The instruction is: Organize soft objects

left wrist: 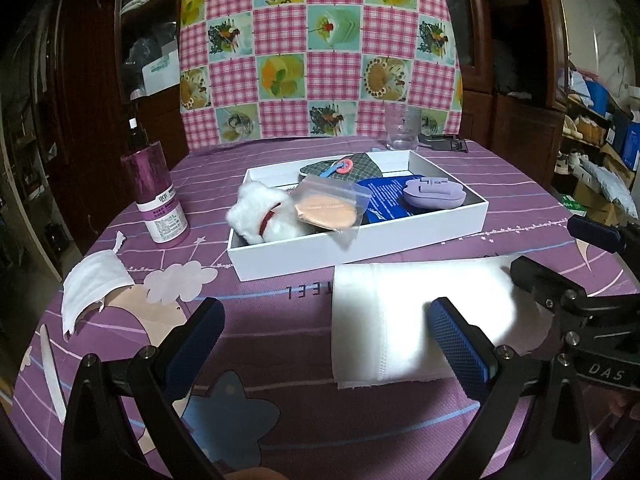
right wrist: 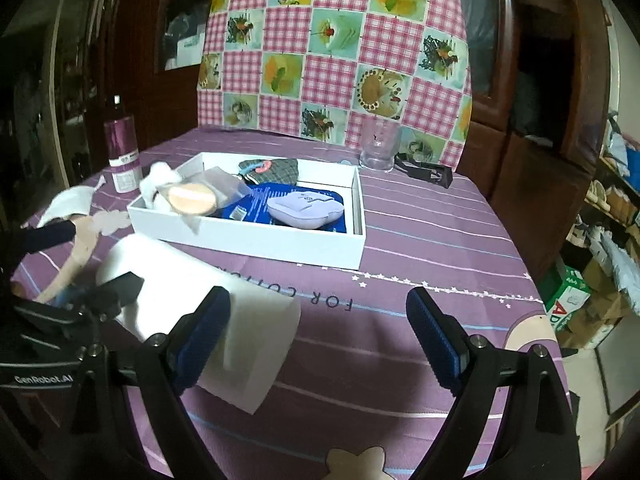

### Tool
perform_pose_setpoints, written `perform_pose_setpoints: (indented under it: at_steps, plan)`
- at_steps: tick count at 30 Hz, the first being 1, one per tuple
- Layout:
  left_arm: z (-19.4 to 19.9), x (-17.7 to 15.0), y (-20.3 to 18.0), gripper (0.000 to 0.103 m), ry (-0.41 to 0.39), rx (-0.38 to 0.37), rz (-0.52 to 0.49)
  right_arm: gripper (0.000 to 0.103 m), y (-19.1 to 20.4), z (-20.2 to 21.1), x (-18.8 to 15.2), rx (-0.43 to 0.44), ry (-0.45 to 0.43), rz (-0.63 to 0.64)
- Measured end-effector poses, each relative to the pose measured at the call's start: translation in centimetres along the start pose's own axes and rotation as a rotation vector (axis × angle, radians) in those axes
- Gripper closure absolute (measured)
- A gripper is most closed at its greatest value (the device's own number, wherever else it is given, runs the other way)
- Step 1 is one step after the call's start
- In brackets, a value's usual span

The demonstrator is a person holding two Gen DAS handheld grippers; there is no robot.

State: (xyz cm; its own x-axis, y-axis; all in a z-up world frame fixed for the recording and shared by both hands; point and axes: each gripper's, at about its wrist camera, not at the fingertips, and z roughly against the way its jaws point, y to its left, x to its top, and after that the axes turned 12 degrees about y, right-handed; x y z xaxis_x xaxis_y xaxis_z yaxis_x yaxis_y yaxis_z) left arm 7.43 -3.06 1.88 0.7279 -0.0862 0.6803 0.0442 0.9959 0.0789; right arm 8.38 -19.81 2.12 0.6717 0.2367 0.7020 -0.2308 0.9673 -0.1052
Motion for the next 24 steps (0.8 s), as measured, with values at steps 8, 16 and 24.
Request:
perform_pose_setpoints:
  at_steps: [8, 16, 24]
  plan:
    - [-0.04, -0.01, -0.04, 0.000, 0.001, 0.001, -0.001, 0.013, -0.06, 0.05, -0.01, 0.002, 0.002, -0.001]
    - [-0.15, 0.02, -0.07, 0.000, 0.001, 0.001, -0.001, 0.011, -0.15, 0.12, -0.07, 0.002, 0.005, -0.006]
    - [0.07, -0.05, 0.06, 0.000, 0.001, 0.001, -0.001, 0.011, -0.22, 0.04, -0.02, 0.002, 0.005, -0.005]
